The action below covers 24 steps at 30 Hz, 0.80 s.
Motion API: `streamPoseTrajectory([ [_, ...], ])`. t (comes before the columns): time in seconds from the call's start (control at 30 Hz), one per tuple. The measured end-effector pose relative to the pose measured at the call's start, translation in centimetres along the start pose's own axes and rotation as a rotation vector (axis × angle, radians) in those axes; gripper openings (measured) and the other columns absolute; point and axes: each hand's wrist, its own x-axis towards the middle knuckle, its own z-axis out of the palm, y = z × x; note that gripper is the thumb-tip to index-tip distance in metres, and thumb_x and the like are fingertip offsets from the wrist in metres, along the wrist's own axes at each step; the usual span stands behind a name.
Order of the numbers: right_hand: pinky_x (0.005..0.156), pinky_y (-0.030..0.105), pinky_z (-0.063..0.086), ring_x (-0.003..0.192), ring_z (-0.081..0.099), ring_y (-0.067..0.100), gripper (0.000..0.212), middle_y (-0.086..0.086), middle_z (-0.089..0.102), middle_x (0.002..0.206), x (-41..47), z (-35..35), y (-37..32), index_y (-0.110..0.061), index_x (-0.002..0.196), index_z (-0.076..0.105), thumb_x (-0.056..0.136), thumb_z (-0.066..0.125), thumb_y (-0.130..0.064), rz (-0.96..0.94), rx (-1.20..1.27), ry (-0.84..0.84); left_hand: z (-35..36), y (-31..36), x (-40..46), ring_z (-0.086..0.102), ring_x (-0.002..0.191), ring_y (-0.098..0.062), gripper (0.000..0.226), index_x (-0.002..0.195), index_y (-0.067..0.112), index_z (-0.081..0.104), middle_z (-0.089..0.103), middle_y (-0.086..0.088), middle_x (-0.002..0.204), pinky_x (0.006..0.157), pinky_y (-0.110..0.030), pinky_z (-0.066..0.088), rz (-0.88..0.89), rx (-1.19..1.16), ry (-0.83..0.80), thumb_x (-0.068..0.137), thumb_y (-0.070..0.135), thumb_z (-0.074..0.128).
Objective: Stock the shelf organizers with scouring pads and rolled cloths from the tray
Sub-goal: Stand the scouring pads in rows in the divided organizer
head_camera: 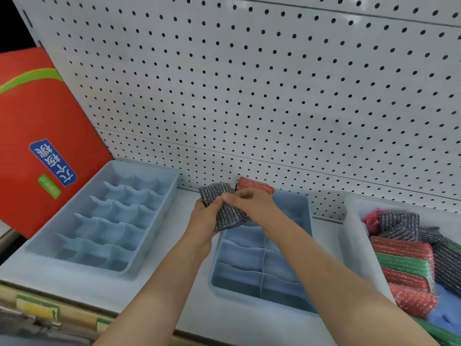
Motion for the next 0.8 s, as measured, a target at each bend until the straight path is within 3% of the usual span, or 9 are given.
streamPoseTrajectory([
  [0.07, 0.069, 0.024, 0.057, 0.078, 0.069, 0.013, 0.031, 0.002, 0.075, 0.09, -0.1, -0.4, 0.4, -0.008, 0.093, 0.069, 0.074, 0.086, -0.026, 0.056, 0.091, -0.062, 0.4, 0.0, -0.1, 0.068, 0.101, -0.02, 0.039, 0.135, 0.015, 0.049, 0.068, -0.007, 0.118, 0.073, -0.031, 0.057, 0.007, 0.021, -0.016, 0.1, 0.029, 0.056],
  [0.13, 0.083, 0.041, 0.06, 0.081, 0.07, 0.022, 0.023, 0.014, 0.075, 0.095, 0.1, -1.0, 1.0, -0.003, 0.094, 0.07, 0.077, 0.083, -0.013, 0.104, 0.252, -0.053, 0.5, 0.0, 0.0, 0.068, 0.102, -0.021, 0.035, 0.133, 0.017, 0.051, 0.068, -0.007, 0.119, 0.076, -0.031, 0.058, 0.004, 0.003, -0.039, 0.101, 0.032, 0.054],
  [0.17, 0.086, 0.048, 0.059, 0.083, 0.07, 0.025, 0.023, 0.017, 0.075, 0.098, 0.3, -1.4, 1.2, -0.002, 0.097, 0.069, 0.079, 0.081, -0.011, 0.123, 0.358, -0.022, 0.5, -0.1, 0.1, 0.068, 0.103, -0.021, 0.032, 0.132, 0.017, 0.052, 0.068, -0.008, 0.119, 0.078, -0.033, 0.058, 0.014, -0.003, -0.036, 0.102, 0.029, 0.052],
  [0.23, 0.085, 0.046, 0.058, 0.085, 0.069, 0.024, 0.022, 0.015, 0.074, 0.103, 0.9, -2.3, 1.7, -0.007, 0.099, 0.068, 0.082, 0.079, -0.017, 0.072, 0.463, 0.168, 0.0, -0.4, 0.5, 0.066, 0.105, -0.023, 0.029, 0.131, 0.014, 0.054, 0.067, -0.008, 0.121, 0.086, -0.038, 0.057, 0.049, 0.004, 0.03, 0.103, 0.018, 0.05],
  [0.33, 0.079, 0.033, 0.055, 0.082, 0.066, 0.016, 0.017, -0.001, 0.071, 0.089, 1.3, -3.4, 2.5, -0.025, 0.089, 0.065, 0.08, 0.08, -0.024, -0.134, 0.049, 0.444, -1.1, -0.9, 1.4, 0.066, 0.106, -0.026, 0.029, 0.129, 0.011, 0.057, 0.067, -0.01, 0.121, 0.097, -0.046, 0.053, 0.048, -0.015, 0.157, 0.101, 0.011, 0.05],
  [0.4, 0.075, 0.027, 0.05, 0.082, 0.061, 0.011, 0.017, -0.009, 0.066, 0.086, 1.3, -3.6, 3.1, -0.027, 0.093, 0.067, 0.081, 0.079, -0.025, -0.24, -0.249, 0.435, -1.8, -1.1, 1.6, 0.066, 0.105, -0.026, 0.027, 0.127, 0.011, 0.058, 0.067, -0.01, 0.12, 0.097, -0.047, 0.053, 0.047, -0.032, 0.186, 0.1, 0.011, 0.053],
  [0.53, 0.066, 0.029, 0.043, 0.087, 0.051, 0.018, 0.021, -0.002, 0.047, 0.09, 1.3, -2.8, 4.0, -0.027, 0.104, 0.068, 0.084, 0.074, -0.032, -0.282, -0.764, 0.37, -2.3, -1.1, 1.2, 0.067, 0.103, -0.025, 0.027, 0.125, 0.011, 0.059, 0.069, -0.009, 0.116, 0.095, -0.047, 0.054, 0.061, -0.067, 0.162, 0.098, 0.011, 0.058],
  [0.63, 0.063, 0.031, 0.046, 0.095, 0.059, 0.025, 0.015, 0.001, 0.055, 0.082, 1.5, -2.6, 3.8, -0.024, 0.097, 0.065, 0.084, 0.072, -0.03, -0.273, -0.885, 0.32, -2.4, -1.0, 1.0, 0.067, 0.099, -0.023, 0.021, 0.117, 0.013, 0.063, 0.07, -0.007, 0.111, 0.092, -0.044, 0.055, 0.064, -0.076, 0.128, 0.096, 0.01, 0.061],
  [0.8, 0.071, 0.031, 0.05, 0.097, 0.065, 0.027, 0.02, 0.002, 0.07, 0.102, 1.5, -3.3, 1.8, -0.025, 0.106, 0.069, 0.086, 0.068, -0.024, -0.248, -0.997, 0.308, -3.3, -1.0, 1.0, 0.068, 0.102, -0.026, 0.03, 0.123, 0.009, 0.061, 0.07, -0.01, 0.114, 0.093, -0.048, 0.056, 0.05, -0.074, 0.16, 0.093, 0.013, 0.066],
])
